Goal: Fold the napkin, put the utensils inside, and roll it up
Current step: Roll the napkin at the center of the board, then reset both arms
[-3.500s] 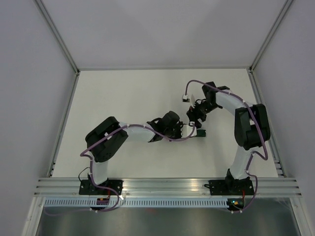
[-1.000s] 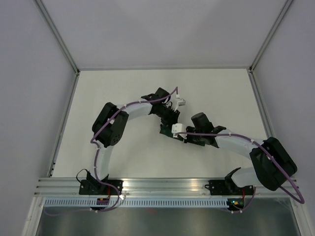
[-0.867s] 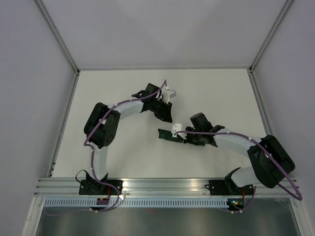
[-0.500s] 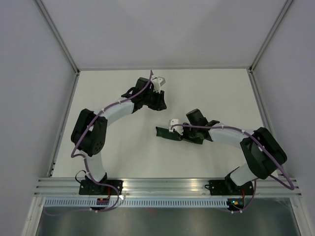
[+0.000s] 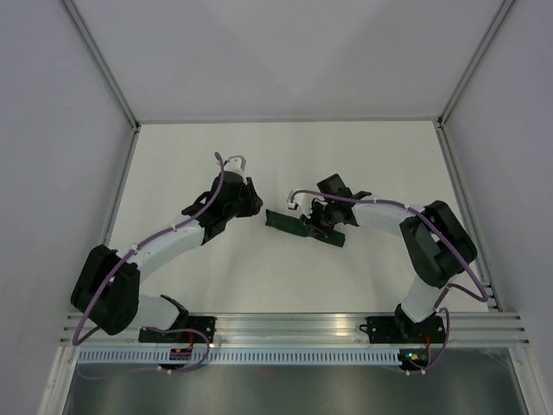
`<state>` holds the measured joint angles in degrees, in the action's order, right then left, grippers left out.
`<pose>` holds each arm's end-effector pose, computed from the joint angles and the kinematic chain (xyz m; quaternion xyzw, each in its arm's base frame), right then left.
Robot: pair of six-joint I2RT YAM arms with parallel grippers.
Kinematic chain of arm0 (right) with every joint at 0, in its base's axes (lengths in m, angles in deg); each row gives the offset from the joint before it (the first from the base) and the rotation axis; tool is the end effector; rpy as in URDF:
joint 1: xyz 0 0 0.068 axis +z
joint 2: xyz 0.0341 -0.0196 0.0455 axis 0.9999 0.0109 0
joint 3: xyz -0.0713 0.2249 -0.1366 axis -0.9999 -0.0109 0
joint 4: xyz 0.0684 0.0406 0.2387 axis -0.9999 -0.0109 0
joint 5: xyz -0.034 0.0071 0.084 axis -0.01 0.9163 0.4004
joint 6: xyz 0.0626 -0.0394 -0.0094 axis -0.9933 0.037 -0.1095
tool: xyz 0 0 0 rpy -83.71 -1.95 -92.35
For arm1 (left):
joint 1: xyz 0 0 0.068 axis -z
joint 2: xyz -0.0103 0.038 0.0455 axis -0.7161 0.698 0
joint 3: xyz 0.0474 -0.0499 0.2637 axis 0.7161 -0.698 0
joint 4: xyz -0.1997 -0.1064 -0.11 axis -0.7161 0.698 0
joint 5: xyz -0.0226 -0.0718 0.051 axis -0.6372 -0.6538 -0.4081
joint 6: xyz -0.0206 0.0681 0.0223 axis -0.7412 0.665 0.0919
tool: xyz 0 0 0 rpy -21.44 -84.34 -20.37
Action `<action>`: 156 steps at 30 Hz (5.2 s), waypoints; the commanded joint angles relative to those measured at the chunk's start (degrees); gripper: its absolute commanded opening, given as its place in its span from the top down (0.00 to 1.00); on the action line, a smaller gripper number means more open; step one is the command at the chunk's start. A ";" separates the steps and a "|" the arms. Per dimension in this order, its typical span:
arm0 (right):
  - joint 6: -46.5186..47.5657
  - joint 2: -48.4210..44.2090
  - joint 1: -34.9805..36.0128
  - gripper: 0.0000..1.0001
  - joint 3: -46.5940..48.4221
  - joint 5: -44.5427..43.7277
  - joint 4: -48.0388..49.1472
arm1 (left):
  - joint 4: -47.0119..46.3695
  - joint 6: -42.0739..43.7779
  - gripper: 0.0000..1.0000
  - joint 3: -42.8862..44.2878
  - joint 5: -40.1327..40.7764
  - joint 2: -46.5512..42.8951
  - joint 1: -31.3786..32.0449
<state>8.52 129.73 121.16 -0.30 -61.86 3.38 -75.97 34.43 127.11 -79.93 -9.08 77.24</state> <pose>0.2713 0.1948 0.1365 -0.5572 0.7707 0.1730 0.2560 0.2760 -0.1638 0.2278 -0.0007 0.8815 -0.2098 0.4230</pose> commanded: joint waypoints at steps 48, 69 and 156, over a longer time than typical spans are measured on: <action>-11.12 6.40 -7.18 0.28 16.51 8.60 -20.53 | -4.48 -20.45 0.80 14.06 8.54 28.91 9.54; -18.24 9.21 -10.70 0.46 20.12 7.11 -17.36 | -1.33 -18.60 0.80 22.15 6.16 34.27 9.63; -26.06 -33.77 -34.78 0.36 13.87 7.11 -19.82 | 18.64 5.83 0.62 4.23 0.89 -26.45 6.64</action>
<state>-15.43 95.02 86.52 13.75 -52.44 -15.35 -59.36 36.82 132.29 -79.69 -33.76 84.00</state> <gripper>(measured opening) 0.644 0.381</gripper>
